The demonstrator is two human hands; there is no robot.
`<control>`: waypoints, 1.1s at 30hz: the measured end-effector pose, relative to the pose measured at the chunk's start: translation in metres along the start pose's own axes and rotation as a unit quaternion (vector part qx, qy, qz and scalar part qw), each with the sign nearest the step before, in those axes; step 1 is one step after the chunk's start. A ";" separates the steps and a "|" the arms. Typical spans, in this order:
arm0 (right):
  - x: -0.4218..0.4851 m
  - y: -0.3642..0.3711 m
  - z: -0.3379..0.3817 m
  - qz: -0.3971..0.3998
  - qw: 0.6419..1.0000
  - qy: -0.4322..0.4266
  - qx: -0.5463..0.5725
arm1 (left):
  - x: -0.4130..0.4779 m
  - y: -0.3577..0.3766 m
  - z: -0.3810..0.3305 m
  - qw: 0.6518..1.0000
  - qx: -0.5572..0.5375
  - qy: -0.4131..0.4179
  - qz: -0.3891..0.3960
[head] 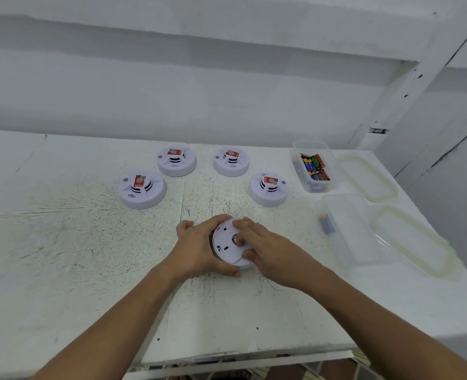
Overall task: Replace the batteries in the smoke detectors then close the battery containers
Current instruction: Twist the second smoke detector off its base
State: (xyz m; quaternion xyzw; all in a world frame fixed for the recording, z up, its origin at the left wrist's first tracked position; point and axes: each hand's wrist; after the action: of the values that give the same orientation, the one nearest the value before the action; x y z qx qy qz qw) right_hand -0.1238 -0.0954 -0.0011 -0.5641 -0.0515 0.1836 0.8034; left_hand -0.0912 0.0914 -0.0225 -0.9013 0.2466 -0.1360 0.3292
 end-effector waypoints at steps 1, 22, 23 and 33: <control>0.000 0.000 -0.001 0.002 1.000 -0.002 -0.003 | 0.001 0.000 0.000 1.000 -0.001 0.001 0.001; 0.006 -0.008 -0.003 -0.009 0.998 -0.046 -0.032 | 0.001 0.005 0.003 0.999 -0.008 -0.003 0.035; 0.006 -0.010 -0.002 -0.011 0.998 -0.050 -0.039 | 0.001 0.006 0.003 0.999 -0.001 -0.004 0.040; 0.015 -0.043 -0.003 0.082 0.975 -0.025 -0.205 | 0.008 0.019 -0.011 0.999 -0.003 0.009 0.033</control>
State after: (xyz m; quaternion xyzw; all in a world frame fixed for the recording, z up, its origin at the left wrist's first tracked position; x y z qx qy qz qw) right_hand -0.0986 -0.1053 0.0359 -0.7142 -0.0622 0.2484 0.6514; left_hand -0.0957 0.0684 -0.0259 -0.8925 0.2792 -0.1327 0.3285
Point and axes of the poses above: each hand's wrist, its own x-axis towards the middle knuckle, its own y-axis out of the palm, z = x × y, and after that the axes turned 9 degrees about y, right-handed
